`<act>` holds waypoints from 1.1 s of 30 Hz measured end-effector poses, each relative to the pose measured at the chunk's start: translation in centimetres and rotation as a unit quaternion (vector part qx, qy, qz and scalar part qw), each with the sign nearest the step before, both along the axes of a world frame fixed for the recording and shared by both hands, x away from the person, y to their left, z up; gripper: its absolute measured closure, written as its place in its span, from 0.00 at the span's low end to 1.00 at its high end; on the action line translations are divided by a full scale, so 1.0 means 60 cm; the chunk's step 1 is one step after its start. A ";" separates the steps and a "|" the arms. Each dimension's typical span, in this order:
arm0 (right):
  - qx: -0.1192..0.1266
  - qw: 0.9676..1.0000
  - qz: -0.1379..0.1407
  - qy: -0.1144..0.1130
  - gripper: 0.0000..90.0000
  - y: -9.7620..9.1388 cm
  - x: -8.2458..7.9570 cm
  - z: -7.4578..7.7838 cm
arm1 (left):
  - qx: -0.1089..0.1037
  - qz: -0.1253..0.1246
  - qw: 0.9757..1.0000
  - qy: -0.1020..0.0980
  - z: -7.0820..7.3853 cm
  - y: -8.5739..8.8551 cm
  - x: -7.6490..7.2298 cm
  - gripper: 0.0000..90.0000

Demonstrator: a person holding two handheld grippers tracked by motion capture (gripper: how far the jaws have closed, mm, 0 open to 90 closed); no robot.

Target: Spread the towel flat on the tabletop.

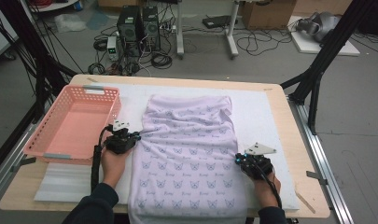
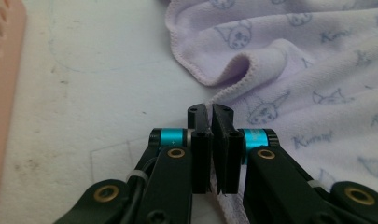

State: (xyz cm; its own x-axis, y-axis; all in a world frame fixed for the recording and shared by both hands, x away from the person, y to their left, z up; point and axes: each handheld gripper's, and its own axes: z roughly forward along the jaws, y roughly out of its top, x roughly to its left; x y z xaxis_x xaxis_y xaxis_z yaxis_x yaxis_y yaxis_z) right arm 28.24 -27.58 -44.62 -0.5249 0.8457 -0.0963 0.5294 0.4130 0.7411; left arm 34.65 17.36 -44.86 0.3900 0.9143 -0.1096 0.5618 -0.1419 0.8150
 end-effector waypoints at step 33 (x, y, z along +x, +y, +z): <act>0.050 0.999 0.003 0.006 0.75 -0.024 -0.100 -0.008 | -0.005 -0.119 0.993 0.004 -0.012 0.009 -0.207 0.74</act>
